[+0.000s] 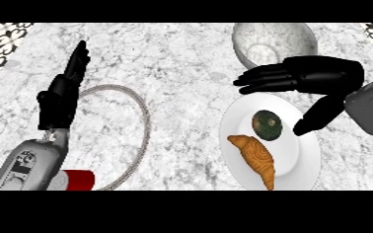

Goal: Pick the squash from the plate and place it in the bowl

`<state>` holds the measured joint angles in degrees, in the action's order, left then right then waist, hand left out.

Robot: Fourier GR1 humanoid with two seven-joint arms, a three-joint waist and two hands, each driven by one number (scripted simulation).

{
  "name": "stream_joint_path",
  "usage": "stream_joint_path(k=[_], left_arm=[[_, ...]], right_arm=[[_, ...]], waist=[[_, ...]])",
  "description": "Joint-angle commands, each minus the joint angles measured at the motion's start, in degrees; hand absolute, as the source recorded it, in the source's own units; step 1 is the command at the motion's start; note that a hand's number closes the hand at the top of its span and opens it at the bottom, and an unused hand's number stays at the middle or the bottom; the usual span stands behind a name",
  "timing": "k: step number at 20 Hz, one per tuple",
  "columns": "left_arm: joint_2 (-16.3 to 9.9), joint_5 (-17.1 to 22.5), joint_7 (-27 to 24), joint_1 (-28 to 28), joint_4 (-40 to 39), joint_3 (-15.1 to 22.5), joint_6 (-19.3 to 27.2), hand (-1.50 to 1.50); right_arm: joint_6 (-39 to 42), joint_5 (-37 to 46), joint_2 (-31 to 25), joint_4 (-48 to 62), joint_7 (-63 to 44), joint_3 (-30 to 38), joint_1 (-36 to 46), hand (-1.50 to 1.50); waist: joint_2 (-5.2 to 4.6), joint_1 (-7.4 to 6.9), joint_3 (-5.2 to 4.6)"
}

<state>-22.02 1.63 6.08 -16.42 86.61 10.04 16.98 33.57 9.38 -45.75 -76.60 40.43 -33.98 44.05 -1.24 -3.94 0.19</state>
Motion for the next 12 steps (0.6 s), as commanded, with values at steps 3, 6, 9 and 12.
stream_joint_path(k=[3,6,9,12], left_arm=[[0.7,-0.6,0.5,0.6,-0.2,0.2,0.2,0.00],[-1.1,0.0,2.9,-1.6,0.9,-1.9,-0.6,0.00],[-0.3,-1.0,3.7,1.7,3.5,-0.7,0.1,0.00],[1.7,-2.8,2.9,-0.2,0.9,-0.2,1.1,0.00]], right_arm=[[1.6,10.3,0.5,4.2,14.1,-10.1,2.5,-1.50],[-3.4,15.5,0.7,8.0,16.2,-14.6,2.7,-1.50],[-8.1,19.5,2.2,11.8,15.7,-17.8,1.8,-1.50],[-10.6,21.2,5.6,18.5,18.4,-17.6,4.3,-1.50]], waist=[[0.30,0.49,-0.11],[0.33,0.86,-0.10],[0.79,1.61,-0.12],[0.70,2.34,-0.15]])
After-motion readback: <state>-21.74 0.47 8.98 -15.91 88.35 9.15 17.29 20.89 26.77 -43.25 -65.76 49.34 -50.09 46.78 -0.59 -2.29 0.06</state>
